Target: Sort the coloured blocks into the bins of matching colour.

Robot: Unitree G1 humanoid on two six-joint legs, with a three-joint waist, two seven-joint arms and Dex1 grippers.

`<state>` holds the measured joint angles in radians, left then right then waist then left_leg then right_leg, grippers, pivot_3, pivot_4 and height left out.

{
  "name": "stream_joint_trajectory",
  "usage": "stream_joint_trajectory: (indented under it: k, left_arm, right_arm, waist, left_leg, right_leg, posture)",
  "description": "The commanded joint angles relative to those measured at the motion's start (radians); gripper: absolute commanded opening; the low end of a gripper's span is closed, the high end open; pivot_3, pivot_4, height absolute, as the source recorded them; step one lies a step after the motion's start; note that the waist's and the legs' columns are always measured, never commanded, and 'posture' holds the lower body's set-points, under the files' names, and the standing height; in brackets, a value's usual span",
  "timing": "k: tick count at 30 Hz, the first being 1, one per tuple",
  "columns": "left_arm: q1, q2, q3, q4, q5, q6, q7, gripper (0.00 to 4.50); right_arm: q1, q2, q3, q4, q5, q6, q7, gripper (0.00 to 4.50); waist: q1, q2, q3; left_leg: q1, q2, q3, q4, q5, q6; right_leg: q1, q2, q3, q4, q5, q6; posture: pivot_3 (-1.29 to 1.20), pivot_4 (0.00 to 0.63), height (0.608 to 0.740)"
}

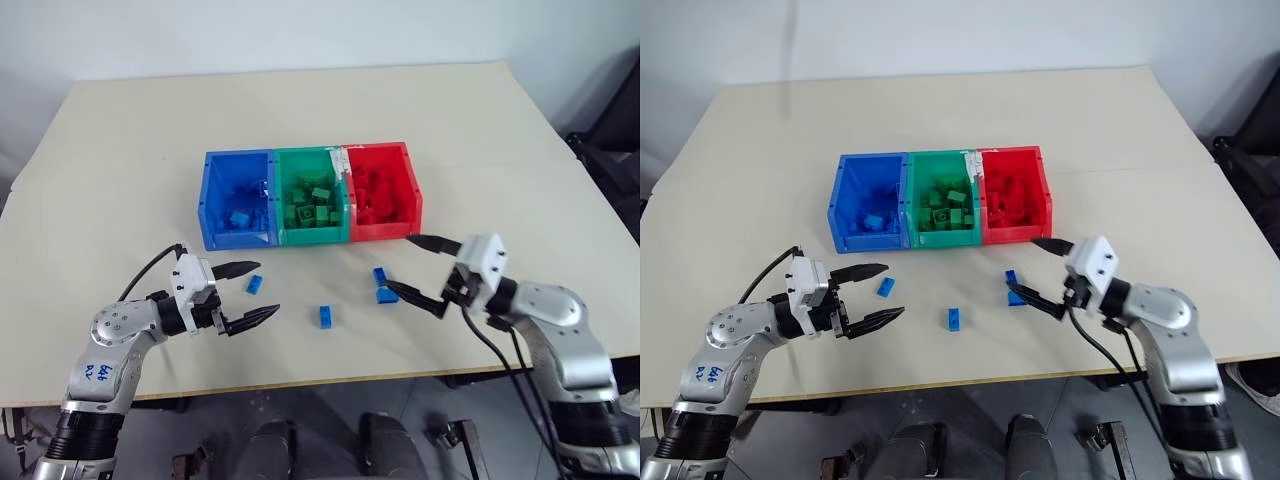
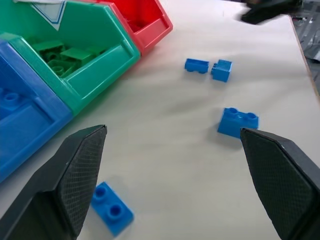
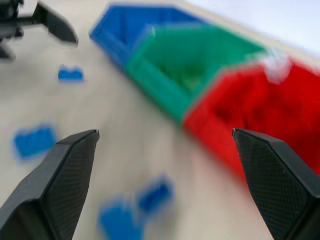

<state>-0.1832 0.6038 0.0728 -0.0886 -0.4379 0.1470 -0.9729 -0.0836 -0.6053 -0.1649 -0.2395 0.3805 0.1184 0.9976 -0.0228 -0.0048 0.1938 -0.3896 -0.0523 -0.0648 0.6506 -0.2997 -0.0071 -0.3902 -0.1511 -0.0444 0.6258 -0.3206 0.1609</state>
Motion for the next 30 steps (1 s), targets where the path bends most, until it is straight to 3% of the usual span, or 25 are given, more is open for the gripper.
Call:
stream_joint_trajectory:
  k: [1, 5, 10, 20, 28, 30]
  left_arm:
    - [-0.027, 0.009, -0.001, 0.020, -0.004, -0.016, -0.042, 4.50]
    - [-0.033, 0.013, 0.002, 0.033, -0.015, -0.037, -0.087, 4.50]
    - [-0.023, 0.014, 0.022, 0.036, -0.024, -0.049, -0.107, 4.50]
    - [0.130, 0.051, 0.143, -0.033, -0.027, -0.057, -0.065, 4.50]
    - [0.221, 0.031, 0.197, -0.148, -0.040, -0.050, 0.003, 4.50]
    - [0.243, 0.029, 0.195, -0.166, -0.039, -0.051, 0.011, 4.50]
  right_arm:
    - [0.183, -0.081, -0.150, -0.012, 0.026, -0.119, 0.102, 4.46]
    - [0.244, -0.112, -0.211, 0.036, 0.060, -0.158, 0.134, 4.46]
    - [0.169, -0.134, -0.177, 0.096, 0.057, -0.150, 0.154, 4.46]
    - [-0.172, -0.158, 0.122, 0.223, 0.024, 0.084, 0.275, 4.46]
    - [-0.304, -0.108, 0.284, 0.424, -0.081, 0.031, 0.331, 4.46]
    - [-0.314, -0.087, 0.292, 0.448, -0.093, 0.016, 0.322, 4.07]
  waist:
    - [0.012, 0.000, 0.000]
    - [0.017, 0.000, 0.000]
    - [0.022, 0.000, 0.000]
    - [0.023, 0.000, 0.000]
    - [0.036, 0.000, 0.000]
    - [0.034, 0.000, 0.000]
  left_leg:
    - [0.000, 0.000, 0.000, 0.000, 0.000, 0.000]
    - [0.001, 0.000, 0.004, 0.002, -0.001, 0.001]
    - [0.005, 0.002, 0.005, 0.004, 0.000, 0.001]
    - [0.005, 0.009, 0.004, 0.004, -0.001, 0.000]
    - [0.003, 0.008, 0.000, 0.008, -0.003, 0.000]
    - [0.003, 0.009, 0.000, 0.008, -0.003, 0.000]
  right_leg:
    - [0.000, 0.000, 0.000, 0.000, 0.000, 0.000]
    - [0.001, 0.000, 0.003, 0.000, 0.000, 0.001]
    - [0.005, 0.001, 0.003, -0.004, 0.001, 0.001]
    - [0.005, 0.002, 0.003, -0.004, 0.001, 0.001]
    - [0.007, 0.001, -0.001, -0.005, 0.001, 0.001]
    - [0.007, 0.002, -0.001, -0.005, 0.001, 0.000]
  posture:
    - [0.00, 0.150, 0.740]
    - [0.00, 0.150, 0.740]
    - [0.00, 0.150, 0.740]
    - [0.00, 0.150, 0.740]
    - [0.00, 0.150, 0.740]
    - [0.00, 0.150, 0.740]
